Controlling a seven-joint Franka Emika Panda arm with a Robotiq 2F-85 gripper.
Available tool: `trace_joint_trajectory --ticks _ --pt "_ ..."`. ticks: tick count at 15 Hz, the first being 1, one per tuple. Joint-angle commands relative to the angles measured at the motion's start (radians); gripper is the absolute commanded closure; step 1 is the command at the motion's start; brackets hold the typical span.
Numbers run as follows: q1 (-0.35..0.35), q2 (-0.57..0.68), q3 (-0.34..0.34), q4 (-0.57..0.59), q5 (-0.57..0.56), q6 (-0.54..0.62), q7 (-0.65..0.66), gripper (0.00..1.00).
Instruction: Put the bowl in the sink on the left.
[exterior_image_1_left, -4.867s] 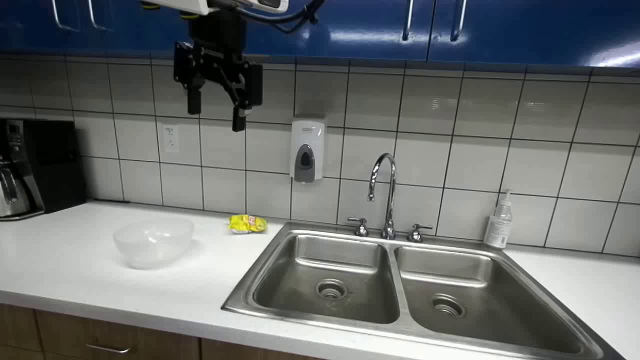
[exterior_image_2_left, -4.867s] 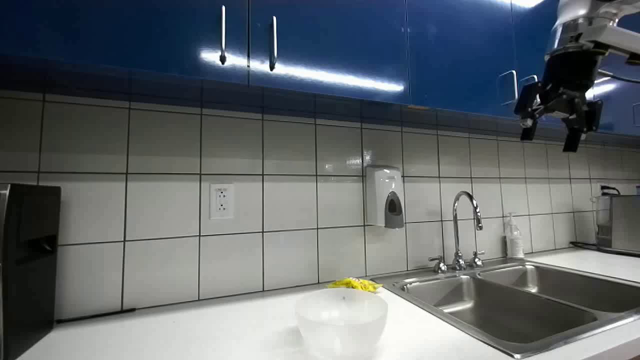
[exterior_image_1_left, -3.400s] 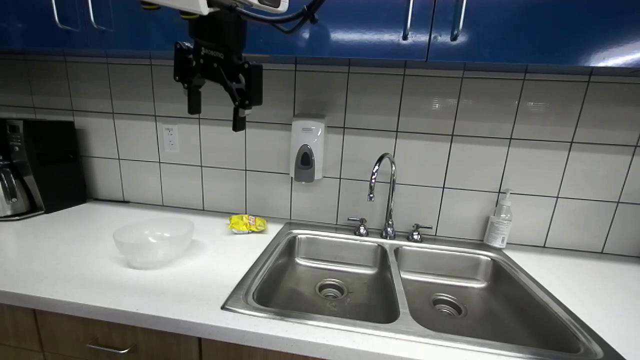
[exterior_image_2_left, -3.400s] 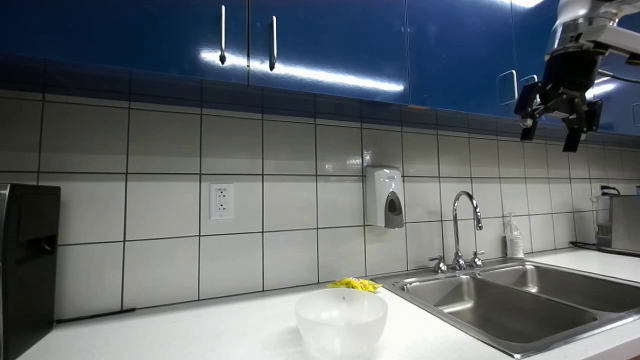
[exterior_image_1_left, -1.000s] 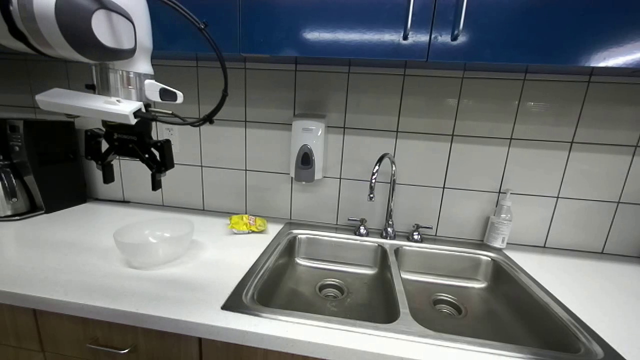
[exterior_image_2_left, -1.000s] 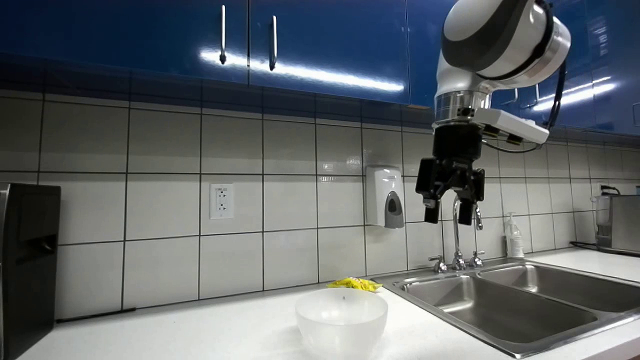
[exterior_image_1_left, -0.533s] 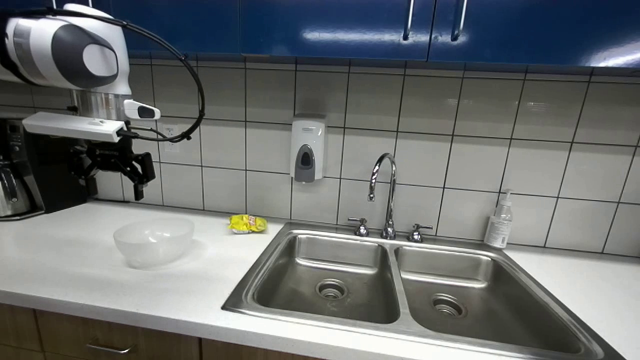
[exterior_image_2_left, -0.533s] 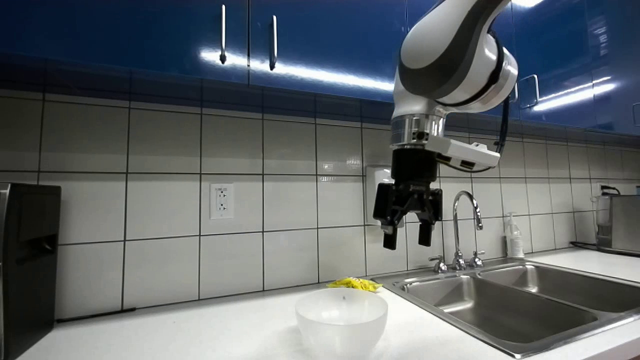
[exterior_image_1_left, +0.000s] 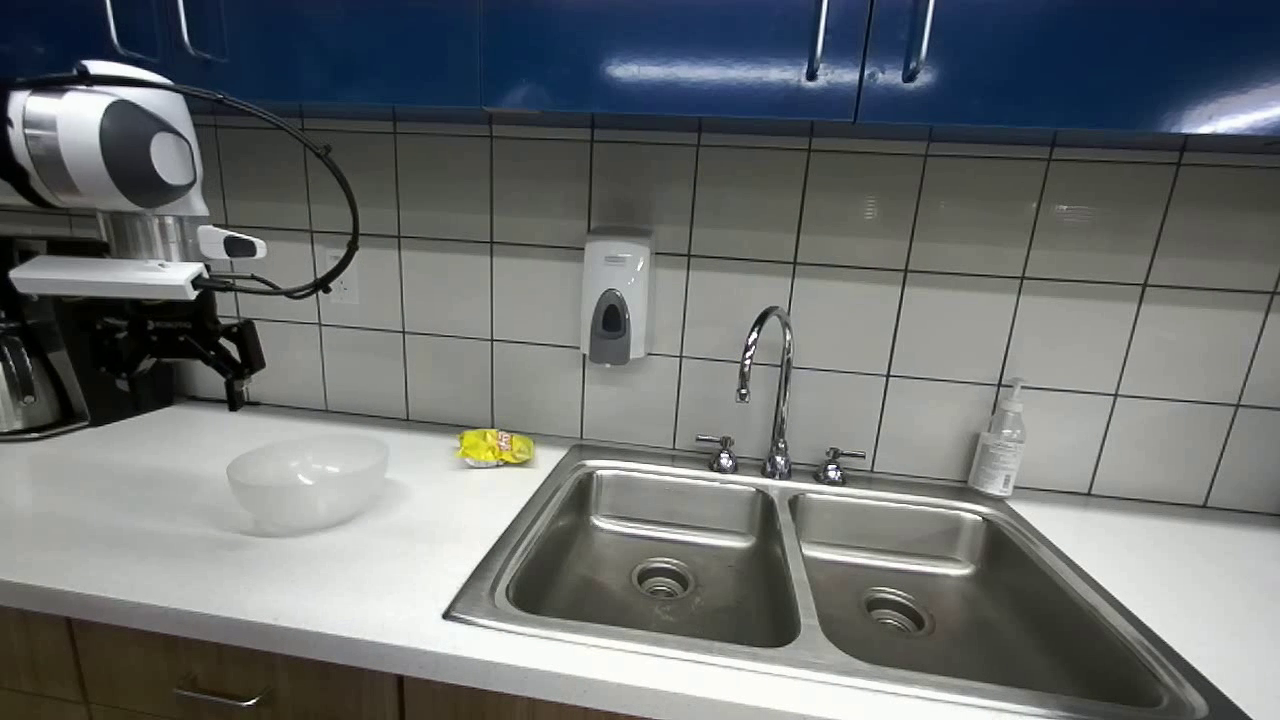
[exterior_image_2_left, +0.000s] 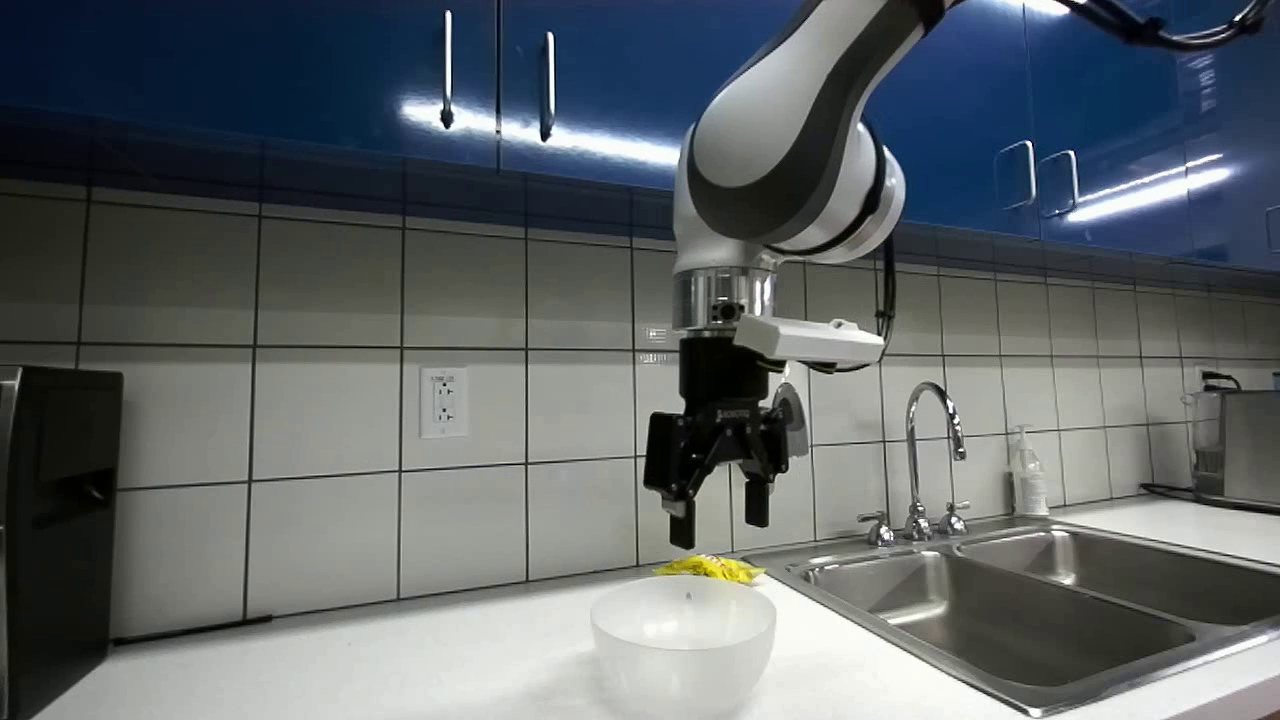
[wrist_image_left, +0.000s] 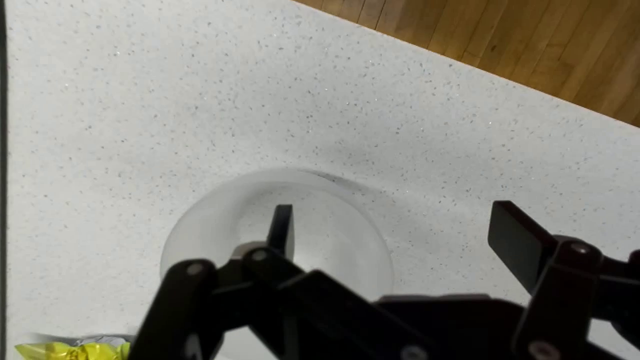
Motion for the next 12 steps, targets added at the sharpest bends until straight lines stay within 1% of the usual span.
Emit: trace_joint_trajectory --ticks 1,6,12 --pt "0.021 0.124 0.034 0.121 -0.076 -0.021 0.098 0.0" --pt "0.071 0.274 0.034 0.241 -0.118 -0.019 0.181 0.0" --pt "0.128 0.445 -0.004 0.371 -0.167 -0.002 0.249 0.0"
